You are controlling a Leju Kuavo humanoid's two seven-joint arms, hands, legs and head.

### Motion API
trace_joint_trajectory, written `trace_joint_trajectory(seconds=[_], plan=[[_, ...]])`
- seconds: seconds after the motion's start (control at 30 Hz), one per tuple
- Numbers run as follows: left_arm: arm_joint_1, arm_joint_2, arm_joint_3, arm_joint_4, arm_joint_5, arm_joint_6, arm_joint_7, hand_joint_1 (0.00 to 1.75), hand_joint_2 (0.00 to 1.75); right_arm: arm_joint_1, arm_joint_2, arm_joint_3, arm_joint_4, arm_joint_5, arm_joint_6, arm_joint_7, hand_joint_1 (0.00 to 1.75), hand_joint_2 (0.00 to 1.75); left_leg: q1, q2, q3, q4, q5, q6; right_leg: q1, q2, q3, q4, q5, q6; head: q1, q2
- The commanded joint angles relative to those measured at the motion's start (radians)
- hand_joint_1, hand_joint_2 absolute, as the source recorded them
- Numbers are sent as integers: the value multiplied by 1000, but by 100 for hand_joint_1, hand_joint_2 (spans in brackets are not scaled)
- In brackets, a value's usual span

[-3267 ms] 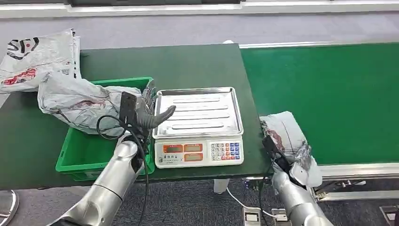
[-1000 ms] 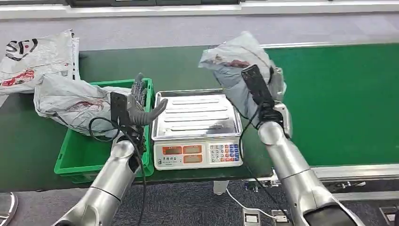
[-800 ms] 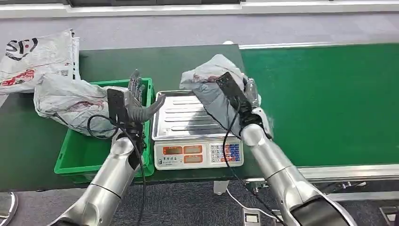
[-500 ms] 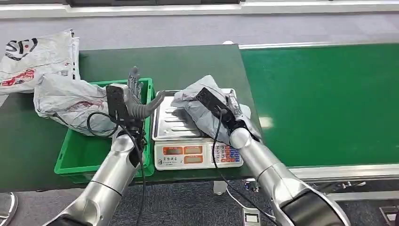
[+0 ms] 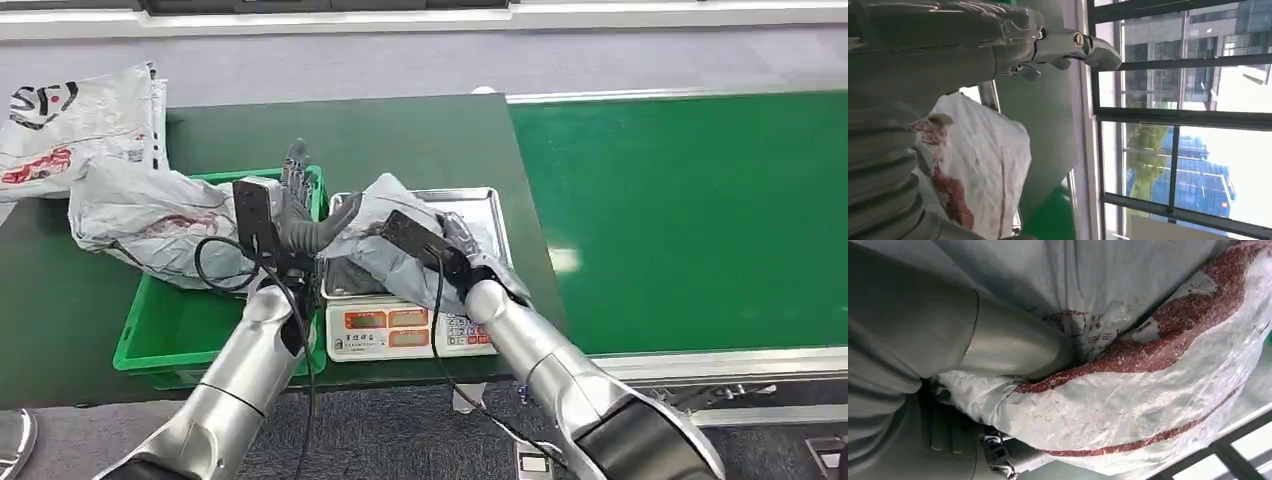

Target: Moved the parcel from conveyor to table for the left to box.

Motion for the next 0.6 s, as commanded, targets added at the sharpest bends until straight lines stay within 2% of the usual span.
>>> trace_joint_trajectory(seconds=[0.03,0.13,0.3,0.33,0.37,0.6], plan=[[-32,22,-60,52,-2,3,-9,0,175,-29,6,82,50,-9,-16,-43,175,175,0,0,2,-1,0,1,0,-1,3,-2,0,0,0,0],[-41,20,-60,51,9,14,-25,0,175,-22,19,72,-18,-44,-13,-82,175,175,0,0,1,-1,0,1,-1,0,1,-1,0,0,0,0],[-47,35,-52,45,27,40,-31,0,175,-57,32,73,-20,-69,-60,-62,175,175,0,0,1,0,-1,0,0,0,1,-1,0,0,0,0],[-44,38,-54,45,27,41,-30,0,175,-60,31,77,-12,-56,-99,-54,24,175,0,0,0,0,0,0,-1,0,0,0,0,0,0,0],[-40,43,-58,43,23,50,-30,0,175,-61,35,69,3,-49,-150,-42,0,175,0,0,0,0,0,0,-1,0,0,0,0,0,0,0],[-36,61,-106,55,-88,125,-4,0,175,-32,6,24,-30,-14,-383,6,0,175,-1,-1,1,-1,0,0,-1,-1,1,-1,0,0,0,0]])
